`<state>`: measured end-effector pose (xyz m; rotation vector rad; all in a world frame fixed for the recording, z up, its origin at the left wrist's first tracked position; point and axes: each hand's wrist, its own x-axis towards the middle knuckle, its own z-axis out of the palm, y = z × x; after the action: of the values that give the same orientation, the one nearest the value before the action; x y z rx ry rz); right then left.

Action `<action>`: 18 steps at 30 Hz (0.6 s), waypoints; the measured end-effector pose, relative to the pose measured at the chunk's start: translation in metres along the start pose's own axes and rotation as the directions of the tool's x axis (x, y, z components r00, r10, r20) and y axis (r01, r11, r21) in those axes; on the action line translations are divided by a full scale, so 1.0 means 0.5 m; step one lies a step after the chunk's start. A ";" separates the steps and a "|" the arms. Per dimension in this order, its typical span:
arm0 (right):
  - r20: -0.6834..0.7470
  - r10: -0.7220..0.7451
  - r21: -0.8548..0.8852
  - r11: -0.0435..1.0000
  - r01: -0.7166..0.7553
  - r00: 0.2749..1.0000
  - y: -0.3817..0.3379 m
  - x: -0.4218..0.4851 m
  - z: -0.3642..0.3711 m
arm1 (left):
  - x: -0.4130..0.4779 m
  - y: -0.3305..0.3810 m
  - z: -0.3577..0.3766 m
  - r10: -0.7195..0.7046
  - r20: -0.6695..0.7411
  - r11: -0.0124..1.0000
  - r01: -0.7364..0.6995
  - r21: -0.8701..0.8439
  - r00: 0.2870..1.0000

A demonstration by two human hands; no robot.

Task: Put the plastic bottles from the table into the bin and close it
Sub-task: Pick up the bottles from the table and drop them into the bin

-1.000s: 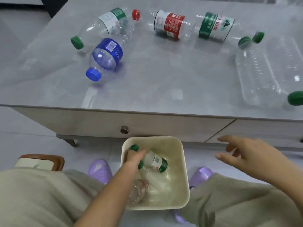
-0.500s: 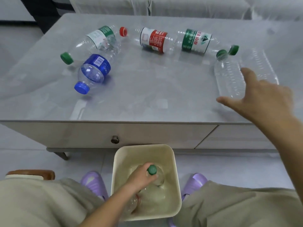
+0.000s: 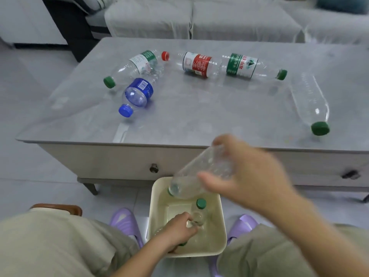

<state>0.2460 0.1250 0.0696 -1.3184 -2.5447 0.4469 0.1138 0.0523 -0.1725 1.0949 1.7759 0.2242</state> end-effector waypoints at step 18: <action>-0.391 0.542 0.036 0.816 -0.576 0.744 0.395 0.147 -0.110 | -0.055 -0.104 -0.079 -0.053 -0.106 0.986 0.036 -0.160 0.993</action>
<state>0.3714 0.3021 0.0515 -1.9869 -1.8293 0.1454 0.0547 0.0141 -0.1662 0.9443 1.8439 0.3975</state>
